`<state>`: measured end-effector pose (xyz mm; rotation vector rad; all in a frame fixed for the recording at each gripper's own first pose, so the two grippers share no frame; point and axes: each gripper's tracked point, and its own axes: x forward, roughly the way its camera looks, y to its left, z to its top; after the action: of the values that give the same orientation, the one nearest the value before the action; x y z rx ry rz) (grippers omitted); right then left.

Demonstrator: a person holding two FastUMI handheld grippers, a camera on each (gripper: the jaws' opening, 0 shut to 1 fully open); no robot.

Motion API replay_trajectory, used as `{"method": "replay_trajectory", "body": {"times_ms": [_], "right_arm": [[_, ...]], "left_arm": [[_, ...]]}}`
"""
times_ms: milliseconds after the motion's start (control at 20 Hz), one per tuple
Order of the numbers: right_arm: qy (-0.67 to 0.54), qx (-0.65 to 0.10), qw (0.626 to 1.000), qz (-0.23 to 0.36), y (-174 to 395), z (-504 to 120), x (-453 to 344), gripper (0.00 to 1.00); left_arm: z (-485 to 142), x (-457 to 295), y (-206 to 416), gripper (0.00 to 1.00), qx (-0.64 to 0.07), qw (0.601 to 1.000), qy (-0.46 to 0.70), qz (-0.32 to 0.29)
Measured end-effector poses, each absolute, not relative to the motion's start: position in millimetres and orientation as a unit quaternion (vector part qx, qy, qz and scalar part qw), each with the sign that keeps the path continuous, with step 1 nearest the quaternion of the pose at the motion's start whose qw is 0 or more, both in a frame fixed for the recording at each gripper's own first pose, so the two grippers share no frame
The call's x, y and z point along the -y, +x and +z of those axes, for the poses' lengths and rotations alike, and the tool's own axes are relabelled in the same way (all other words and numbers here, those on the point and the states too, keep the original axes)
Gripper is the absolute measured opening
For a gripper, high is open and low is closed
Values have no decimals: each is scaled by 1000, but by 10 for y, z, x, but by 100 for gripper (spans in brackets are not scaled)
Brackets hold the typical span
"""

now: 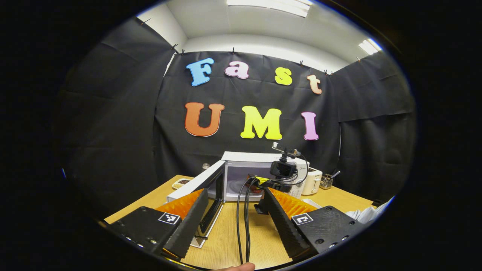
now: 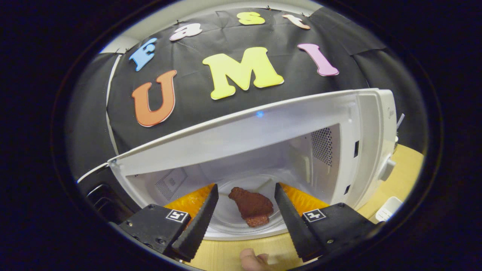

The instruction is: Open the microwave oven with the left hand, put the food in, and close the microwave oven.

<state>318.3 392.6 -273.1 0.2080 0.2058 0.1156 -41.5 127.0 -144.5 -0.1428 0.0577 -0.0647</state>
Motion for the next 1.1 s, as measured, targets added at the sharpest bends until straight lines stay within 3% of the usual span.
{"method": "replay_trajectory", "body": {"times_ms": [350,650,950,1000,1050,1100], "right_arm": [[52,-98,988,111,2367,-2419,-3693,96],[17,-47,989,140,1453,-1881,-3276,96],[-25,-12,994,109,796,-1475,-2587,95],[-23,-12,993,112,711,-1420,-2516,96],[-21,-14,993,112,644,-1388,-2436,96],[-19,-12,994,111,581,-1352,-2346,95]], "left_arm": [[-1437,-1427,-587,92,-38,997,-60,-11],[-1504,-1734,-695,92,-52,997,-50,32],[-1653,-2064,-764,92,-56,995,-52,64],[-1676,-2151,-745,77,-55,994,-57,71],[-1727,-2187,-738,75,-59,994,-62,75],[-1782,-2203,-715,53,-64,993,-70,70]]}}
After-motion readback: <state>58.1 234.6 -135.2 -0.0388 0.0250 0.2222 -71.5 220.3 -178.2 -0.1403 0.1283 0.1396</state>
